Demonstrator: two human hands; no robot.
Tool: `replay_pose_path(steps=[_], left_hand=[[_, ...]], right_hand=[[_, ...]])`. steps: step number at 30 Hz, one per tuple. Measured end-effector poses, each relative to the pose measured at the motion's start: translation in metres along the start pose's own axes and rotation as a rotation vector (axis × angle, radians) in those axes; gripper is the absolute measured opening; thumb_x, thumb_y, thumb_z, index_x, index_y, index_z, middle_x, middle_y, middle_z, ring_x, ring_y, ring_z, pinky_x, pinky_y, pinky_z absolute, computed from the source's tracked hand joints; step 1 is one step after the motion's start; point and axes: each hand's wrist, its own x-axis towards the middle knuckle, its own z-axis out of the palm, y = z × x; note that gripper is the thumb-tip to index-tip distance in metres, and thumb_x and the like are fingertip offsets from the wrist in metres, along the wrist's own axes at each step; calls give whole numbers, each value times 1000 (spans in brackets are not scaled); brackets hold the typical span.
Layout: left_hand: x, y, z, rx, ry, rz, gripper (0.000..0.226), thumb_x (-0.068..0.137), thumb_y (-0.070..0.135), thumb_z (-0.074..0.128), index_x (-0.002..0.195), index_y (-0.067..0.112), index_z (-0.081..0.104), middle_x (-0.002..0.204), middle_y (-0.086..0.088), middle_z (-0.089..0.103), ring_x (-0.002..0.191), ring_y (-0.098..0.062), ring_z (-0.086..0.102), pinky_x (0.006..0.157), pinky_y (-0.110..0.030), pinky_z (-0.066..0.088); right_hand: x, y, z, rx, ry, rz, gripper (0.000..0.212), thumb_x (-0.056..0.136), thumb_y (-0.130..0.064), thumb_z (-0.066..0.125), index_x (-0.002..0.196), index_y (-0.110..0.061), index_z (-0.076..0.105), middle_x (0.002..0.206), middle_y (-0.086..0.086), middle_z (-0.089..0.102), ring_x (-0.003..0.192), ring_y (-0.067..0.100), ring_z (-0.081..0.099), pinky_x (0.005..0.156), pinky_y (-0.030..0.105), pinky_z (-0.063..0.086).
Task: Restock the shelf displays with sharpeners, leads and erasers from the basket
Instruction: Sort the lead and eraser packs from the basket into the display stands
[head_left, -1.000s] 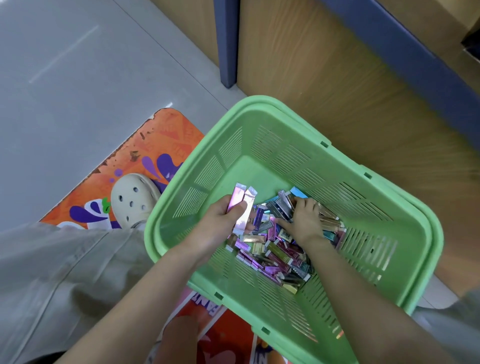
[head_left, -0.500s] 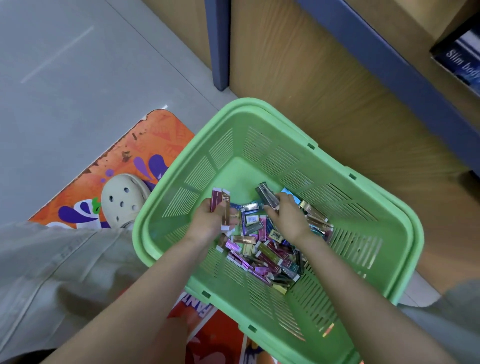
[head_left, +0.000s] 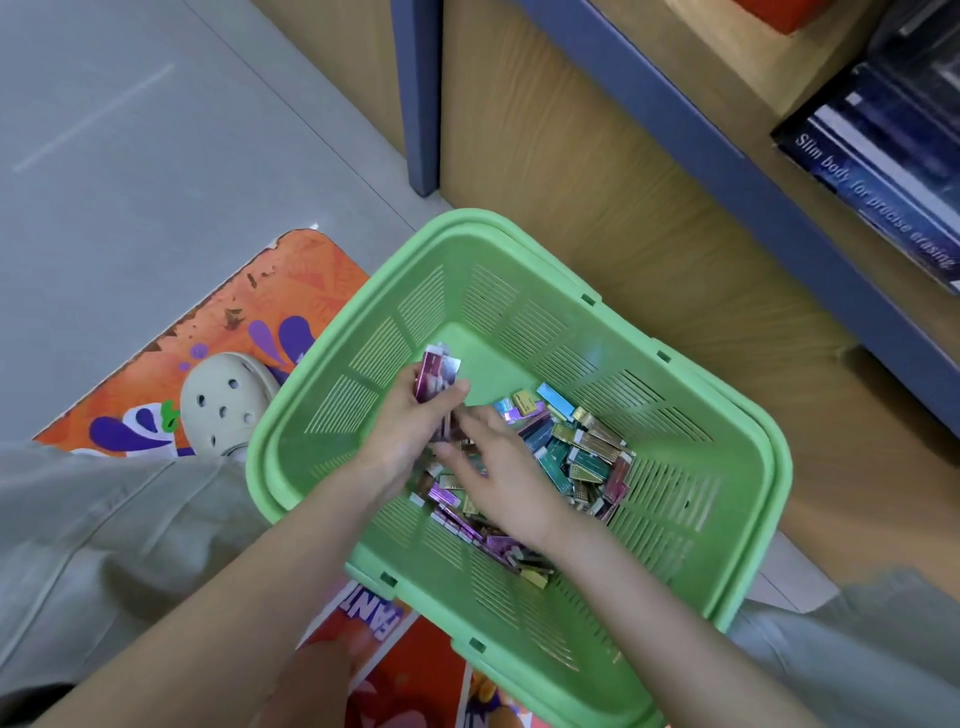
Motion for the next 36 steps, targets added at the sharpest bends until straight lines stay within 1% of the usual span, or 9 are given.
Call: replay_pose_path(steps=[3, 7, 10, 13, 19, 23, 27, 31, 36], left_hand=[[0, 0, -6, 66, 5, 16, 12, 93, 18, 57, 105, 17, 53, 90, -5, 62, 70, -13, 60, 65, -33, 51], [-1, -1, -10, 93, -40, 3, 13, 95, 18, 52, 107, 17, 49, 97, -4, 63, 77, -14, 62, 72, -38, 53], [-2, -3, -10, 117, -46, -1, 21, 95, 20, 52, 116, 16, 48, 96, -4, 64, 78, -15, 63, 78, -42, 53], [-3, -5, -9, 137, -70, -20, 21, 96, 20, 51, 116, 13, 49, 89, -5, 64, 73, -16, 60, 72, -37, 53], [-6, -10, -6, 114, -114, -43, 3, 96, 20, 51, 97, 22, 49, 87, -7, 60, 78, -22, 60, 80, -42, 51], [-8, -10, -5, 128, -119, -51, 9, 97, 21, 50, 104, 18, 48, 90, -5, 60, 70, -13, 61, 62, -24, 51], [-12, -10, -7, 133, -112, -83, 13, 97, 21, 50, 108, 16, 48, 91, -7, 61, 68, -14, 61, 54, -22, 52], [-22, -7, -6, 58, -96, -150, 14, 99, 19, 45, 110, 12, 50, 87, -7, 62, 57, -12, 60, 45, -21, 49], [-42, 3, 3, 16, -62, -146, 17, 98, 19, 48, 108, 5, 49, 75, -6, 58, 39, -7, 51, 37, -17, 42]], right_hand=[[-5, 10, -17, 11, 15, -22, 39, 99, -28, 46, 137, -18, 48, 117, -8, 51, 105, 1, 50, 94, 6, 35], [1, 64, -39, -102, 294, 199, 33, 98, -23, 49, 129, -12, 53, 128, 1, 56, 113, 10, 53, 105, 32, 42], [-4, 113, -50, -180, 255, 478, 50, 95, -25, 53, 141, -9, 39, 144, 7, 42, 134, 23, 39, 113, 40, 31], [-7, 137, -50, -311, 212, 588, 57, 91, -23, 61, 142, -10, 37, 144, 8, 41, 133, 26, 39, 113, 43, 32], [-5, 140, -48, -438, 209, 597, 28, 89, -16, 63, 116, -9, 58, 128, 6, 48, 112, 24, 52, 100, 37, 47], [-2, 136, -56, -539, 128, 568, 23, 91, -16, 61, 113, -9, 63, 126, 8, 49, 99, 25, 61, 89, 36, 54], [0, 121, -63, -461, 219, 505, 16, 92, -17, 61, 105, -13, 69, 110, 8, 64, 74, 21, 64, 74, 38, 58], [4, 90, -67, -233, 288, 454, 14, 91, -17, 61, 104, -13, 64, 84, -6, 63, 65, 8, 62, 62, 21, 56], [1, 37, -78, 18, 419, 277, 16, 89, -14, 63, 105, -9, 64, 84, -7, 63, 81, 12, 65, 80, 21, 55]])
